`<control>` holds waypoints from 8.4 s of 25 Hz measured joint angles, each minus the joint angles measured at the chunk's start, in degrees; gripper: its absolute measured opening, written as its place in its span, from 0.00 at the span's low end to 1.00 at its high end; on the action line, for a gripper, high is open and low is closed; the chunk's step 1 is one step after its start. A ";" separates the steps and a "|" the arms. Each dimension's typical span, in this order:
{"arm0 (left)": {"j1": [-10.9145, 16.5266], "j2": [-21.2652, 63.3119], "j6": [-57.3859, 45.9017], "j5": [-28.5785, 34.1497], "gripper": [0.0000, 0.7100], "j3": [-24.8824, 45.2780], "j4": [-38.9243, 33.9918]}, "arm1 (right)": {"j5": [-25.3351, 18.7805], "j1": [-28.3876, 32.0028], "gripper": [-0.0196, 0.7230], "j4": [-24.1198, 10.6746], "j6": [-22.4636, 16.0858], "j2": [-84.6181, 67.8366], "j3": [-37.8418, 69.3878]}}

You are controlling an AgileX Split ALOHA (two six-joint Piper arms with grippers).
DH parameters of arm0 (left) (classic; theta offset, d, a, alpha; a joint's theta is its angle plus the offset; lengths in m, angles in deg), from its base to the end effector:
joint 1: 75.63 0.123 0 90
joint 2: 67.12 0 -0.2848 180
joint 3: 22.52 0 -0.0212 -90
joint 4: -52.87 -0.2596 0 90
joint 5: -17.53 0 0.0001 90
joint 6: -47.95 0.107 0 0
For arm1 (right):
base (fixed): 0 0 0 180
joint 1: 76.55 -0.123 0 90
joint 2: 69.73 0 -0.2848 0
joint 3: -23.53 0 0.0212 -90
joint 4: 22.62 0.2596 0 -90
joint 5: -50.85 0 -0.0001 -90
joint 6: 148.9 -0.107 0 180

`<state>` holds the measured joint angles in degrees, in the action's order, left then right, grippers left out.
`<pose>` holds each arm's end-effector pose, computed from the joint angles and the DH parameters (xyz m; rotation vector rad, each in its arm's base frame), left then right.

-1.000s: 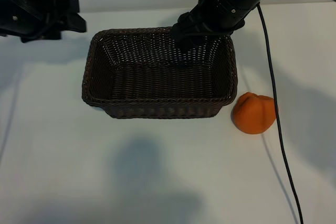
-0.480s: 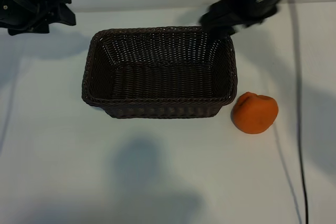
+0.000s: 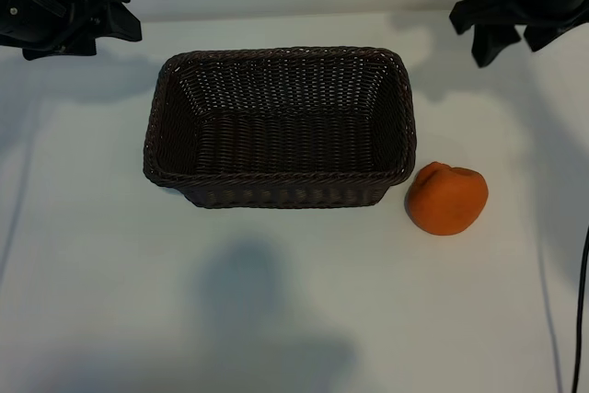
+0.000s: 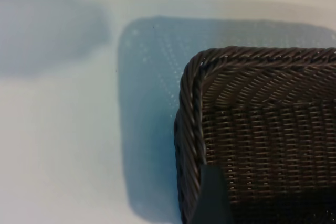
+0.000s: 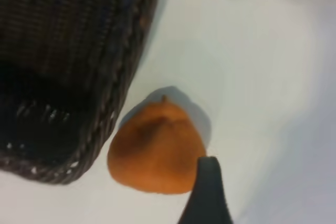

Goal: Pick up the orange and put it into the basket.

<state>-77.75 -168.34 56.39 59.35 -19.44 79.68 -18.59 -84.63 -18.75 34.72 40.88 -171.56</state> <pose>0.3722 -0.0460 0.2773 -0.0908 2.4966 -0.4854 0.3836 0.0613 0.2826 -0.2715 2.8671 0.1103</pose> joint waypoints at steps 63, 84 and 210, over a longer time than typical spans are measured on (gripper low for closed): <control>0.00 -0.05 1.39 0.00 0.83 0.09 0.00 | 31.87 -2.83 0.77 15.33 12.28 -4.25 35.22; 0.00 -0.05 1.64 0.00 0.83 0.09 0.00 | 35.99 -3.45 0.09 14.51 10.64 -0.18 35.22; -0.41 -0.05 10.39 2.96 0.83 0.09 6.90 | 1.24 -18.95 0.79 4.39 6.98 5.92 -13.32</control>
<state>-78.15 -168.39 66.78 62.31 -19.35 86.58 -17.34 -103.58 -14.36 41.70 46.80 -184.88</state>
